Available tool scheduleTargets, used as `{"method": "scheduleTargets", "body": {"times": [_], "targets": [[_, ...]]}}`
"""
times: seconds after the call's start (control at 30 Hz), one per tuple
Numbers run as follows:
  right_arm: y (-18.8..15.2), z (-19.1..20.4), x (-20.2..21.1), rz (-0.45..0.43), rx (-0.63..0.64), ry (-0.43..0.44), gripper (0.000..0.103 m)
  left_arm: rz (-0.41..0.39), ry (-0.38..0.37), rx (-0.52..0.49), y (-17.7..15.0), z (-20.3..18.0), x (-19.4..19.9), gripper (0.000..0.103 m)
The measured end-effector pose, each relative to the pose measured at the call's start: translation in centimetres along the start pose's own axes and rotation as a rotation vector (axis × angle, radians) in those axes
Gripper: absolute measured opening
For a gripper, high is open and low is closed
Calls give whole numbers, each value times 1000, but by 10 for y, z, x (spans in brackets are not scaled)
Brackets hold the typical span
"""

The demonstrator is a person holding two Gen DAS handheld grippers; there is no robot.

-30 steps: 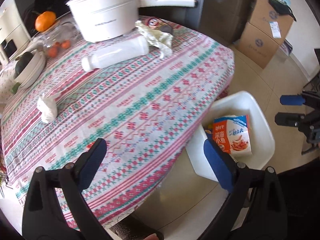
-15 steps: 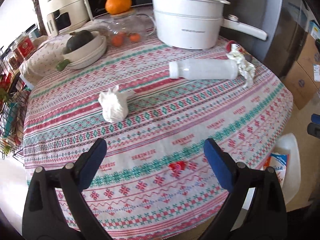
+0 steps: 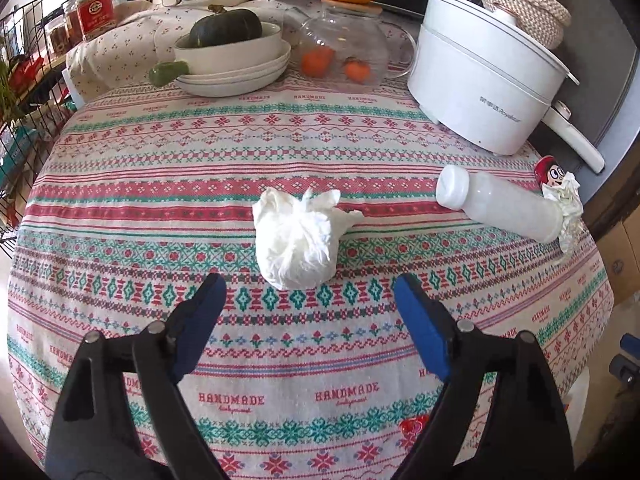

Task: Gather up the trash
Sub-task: 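Grasp the white crumpled tissue with the left gripper, then grasp the crumpled beige wrapper beside the red can with the right gripper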

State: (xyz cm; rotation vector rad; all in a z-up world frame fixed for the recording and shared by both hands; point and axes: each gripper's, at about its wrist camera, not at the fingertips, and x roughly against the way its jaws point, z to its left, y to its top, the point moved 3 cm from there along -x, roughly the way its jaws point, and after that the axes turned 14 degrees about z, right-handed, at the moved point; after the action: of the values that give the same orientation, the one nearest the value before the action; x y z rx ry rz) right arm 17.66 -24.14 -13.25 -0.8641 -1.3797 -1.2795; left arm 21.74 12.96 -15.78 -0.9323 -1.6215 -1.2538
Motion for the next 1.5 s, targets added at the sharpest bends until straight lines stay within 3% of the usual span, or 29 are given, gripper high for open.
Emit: {"method": "scheduleTargets", "body": {"times": [0.2,0.33,0.43,0.7,0.83,0.93,1.03,1.1,1.37,1.5], "targets": [[-1,1,-1,4,-3,9,79,-3,-1,55,13,4,-14,73],[-3,0,0,0,2,-9,79,15,15,67,16,6,-21,41],[-5,-4,1,-1,-7,-14,79,9,22,49,14,1,-14,34],[-2,-10,0,-5,-52,-8,79,31,-2,-85,-17,-28,25,32],[-1,-11,-7,15,-104,56,79,31,-38,-91,-32,-34,55,32],[7,-7,-10,12,-104,47,79,30,-78,-81,-39,-41,78,32],[22,-8,-12,4,-137,59,79,1,-17,-134,-51,-57,102,32],[33,-10,-14,-10,-170,98,79,-24,-14,-175,-59,-65,111,32],[82,-6,-32,-41,-228,142,79,-19,-60,-222,-58,-67,103,32],[108,-4,-43,-75,-224,162,79,-45,-22,-239,-46,-65,97,32]]}}
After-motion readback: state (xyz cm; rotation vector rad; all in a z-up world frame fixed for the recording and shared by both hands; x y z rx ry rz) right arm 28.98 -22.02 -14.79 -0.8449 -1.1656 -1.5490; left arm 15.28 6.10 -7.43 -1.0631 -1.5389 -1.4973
